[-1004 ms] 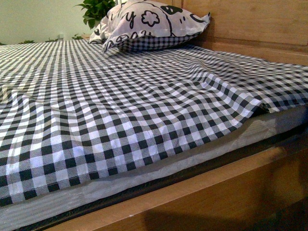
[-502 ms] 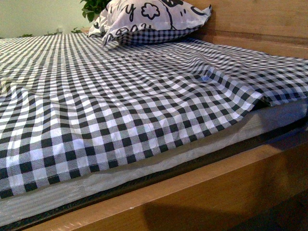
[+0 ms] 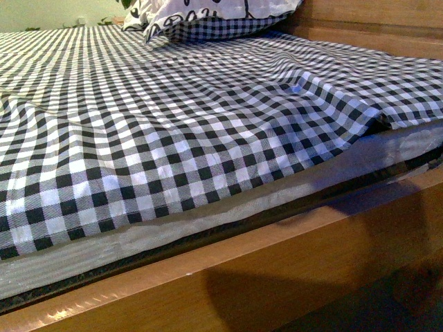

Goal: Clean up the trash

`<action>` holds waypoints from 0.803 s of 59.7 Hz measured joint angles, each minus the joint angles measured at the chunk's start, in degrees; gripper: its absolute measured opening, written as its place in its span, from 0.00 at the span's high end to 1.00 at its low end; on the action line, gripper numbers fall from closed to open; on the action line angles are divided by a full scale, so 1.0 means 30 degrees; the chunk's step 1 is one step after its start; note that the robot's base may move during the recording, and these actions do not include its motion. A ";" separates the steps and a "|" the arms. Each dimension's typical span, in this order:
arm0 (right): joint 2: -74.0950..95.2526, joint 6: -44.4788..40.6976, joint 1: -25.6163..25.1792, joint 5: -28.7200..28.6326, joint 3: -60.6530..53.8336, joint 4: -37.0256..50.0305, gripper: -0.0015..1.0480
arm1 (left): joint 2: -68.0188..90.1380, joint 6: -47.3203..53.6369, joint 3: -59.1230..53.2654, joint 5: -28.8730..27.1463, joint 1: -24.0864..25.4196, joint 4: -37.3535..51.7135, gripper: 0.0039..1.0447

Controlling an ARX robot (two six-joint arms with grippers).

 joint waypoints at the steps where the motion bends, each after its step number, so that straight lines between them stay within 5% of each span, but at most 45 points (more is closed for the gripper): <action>1: 0.0095 -0.0379 0.0146 0.0044 -0.0146 0.0131 0.81 | 0.0036 -0.0029 0.0029 0.0015 -0.0029 0.0044 0.74; 24: 0.2739 -0.1486 0.1013 0.0612 -0.0998 0.0102 0.81 | 0.0750 -0.0423 0.0750 0.0255 -0.0969 0.0459 0.74; 48: 0.7023 0.7038 0.0758 0.0240 0.5581 -0.7657 0.81 | 0.0780 -0.0466 -0.0102 -0.0007 -0.1450 0.1195 0.74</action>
